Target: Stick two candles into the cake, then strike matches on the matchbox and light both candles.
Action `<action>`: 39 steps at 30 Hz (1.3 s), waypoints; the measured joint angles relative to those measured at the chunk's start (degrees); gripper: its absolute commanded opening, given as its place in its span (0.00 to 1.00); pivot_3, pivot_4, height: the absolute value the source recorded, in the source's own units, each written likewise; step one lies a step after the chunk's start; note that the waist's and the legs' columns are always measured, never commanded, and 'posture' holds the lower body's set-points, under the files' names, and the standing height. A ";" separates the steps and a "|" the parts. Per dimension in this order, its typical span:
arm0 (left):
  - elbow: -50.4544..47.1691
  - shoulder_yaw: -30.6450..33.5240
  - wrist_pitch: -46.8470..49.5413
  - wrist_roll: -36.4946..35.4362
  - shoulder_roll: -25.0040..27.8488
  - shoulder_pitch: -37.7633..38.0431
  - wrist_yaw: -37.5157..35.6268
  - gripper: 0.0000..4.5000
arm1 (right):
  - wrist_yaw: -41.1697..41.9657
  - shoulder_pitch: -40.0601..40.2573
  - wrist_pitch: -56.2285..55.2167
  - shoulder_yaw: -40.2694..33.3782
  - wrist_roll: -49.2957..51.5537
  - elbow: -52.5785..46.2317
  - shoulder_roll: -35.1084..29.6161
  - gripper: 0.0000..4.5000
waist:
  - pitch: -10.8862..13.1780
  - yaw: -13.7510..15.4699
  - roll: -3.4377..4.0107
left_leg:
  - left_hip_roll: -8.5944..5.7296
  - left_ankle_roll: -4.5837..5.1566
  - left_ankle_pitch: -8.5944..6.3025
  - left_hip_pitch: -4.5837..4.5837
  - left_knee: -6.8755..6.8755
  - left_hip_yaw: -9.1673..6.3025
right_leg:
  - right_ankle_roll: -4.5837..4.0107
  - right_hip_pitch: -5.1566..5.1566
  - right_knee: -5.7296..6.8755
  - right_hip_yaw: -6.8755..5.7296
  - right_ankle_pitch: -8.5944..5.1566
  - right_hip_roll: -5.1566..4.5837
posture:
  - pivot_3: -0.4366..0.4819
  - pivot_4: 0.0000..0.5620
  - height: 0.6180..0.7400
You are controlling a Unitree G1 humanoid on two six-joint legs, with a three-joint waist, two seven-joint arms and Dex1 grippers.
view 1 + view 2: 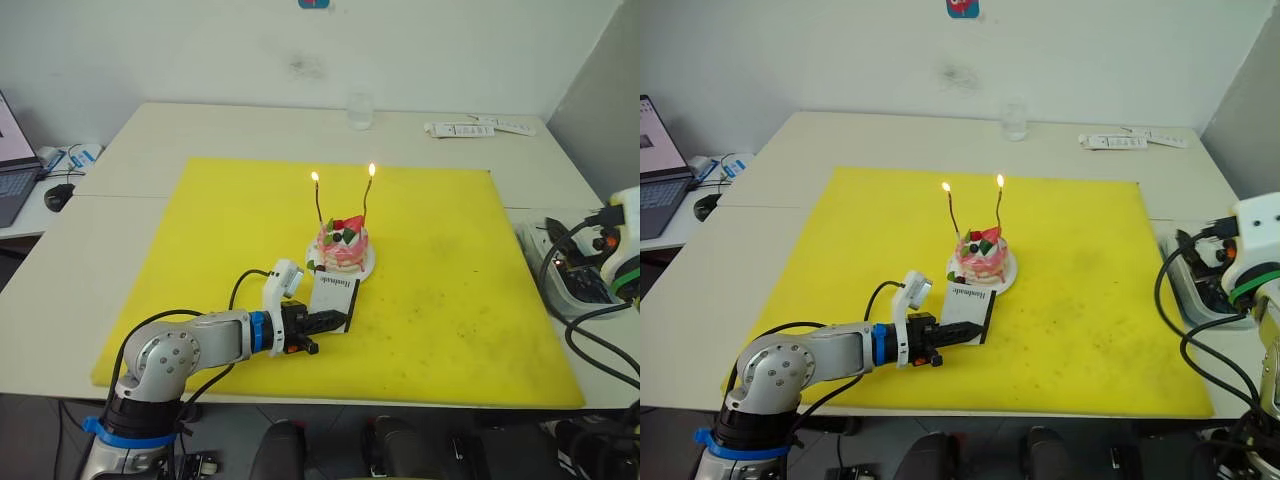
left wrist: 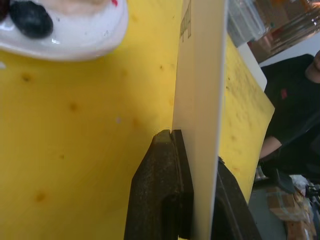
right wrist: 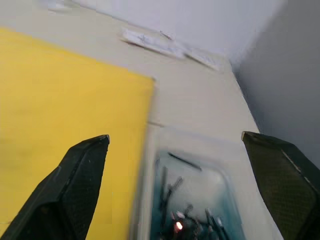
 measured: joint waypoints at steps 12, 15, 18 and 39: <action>6.33 8.18 13.10 -11.34 -3.10 -3.95 11.60 0.38 | 19.90 4.27 5.06 7.01 22.81 -10.55 -12.57 1.00 | 0.05 -0.09 -0.11 | 0.05 0.00 0.00 0.01 0.02 -0.09 | 0.00 0.05 0.01 -0.06 0.00 -0.05 | 0.48 0.27 1.00; 6.29 9.05 14.11 -15.35 -2.33 -3.81 14.17 0.59 | 19.73 3.37 5.13 8.47 24.28 -10.45 -12.89 1.00 | 0.06 -0.09 -0.12 | 0.05 -0.01 0.00 0.01 0.02 -0.08 | 0.00 0.05 0.00 -0.04 0.00 -0.06 | 0.48 0.27 1.00; 6.04 9.05 13.96 -20.03 -0.42 -3.41 16.93 0.78 | 19.03 1.58 5.08 10.39 25.57 -10.36 -12.94 1.00 | 0.06 -0.12 -0.12 | 0.06 -0.01 0.00 0.01 0.02 -0.09 | 0.00 0.04 0.00 -0.04 0.00 -0.08 | 0.48 0.27 1.00; -7.06 12.09 -1.03 -10.71 33.81 6.23 -7.00 0.99 | 20.13 -1.70 1.23 15.87 25.37 -7.10 -17.66 1.00 | 0.16 0.19 -0.22 | 0.08 -0.02 -0.01 -0.01 -0.04 0.03 | -0.17 -0.04 -0.06 -0.04 -0.09 -0.32 | 0.48 0.27 1.00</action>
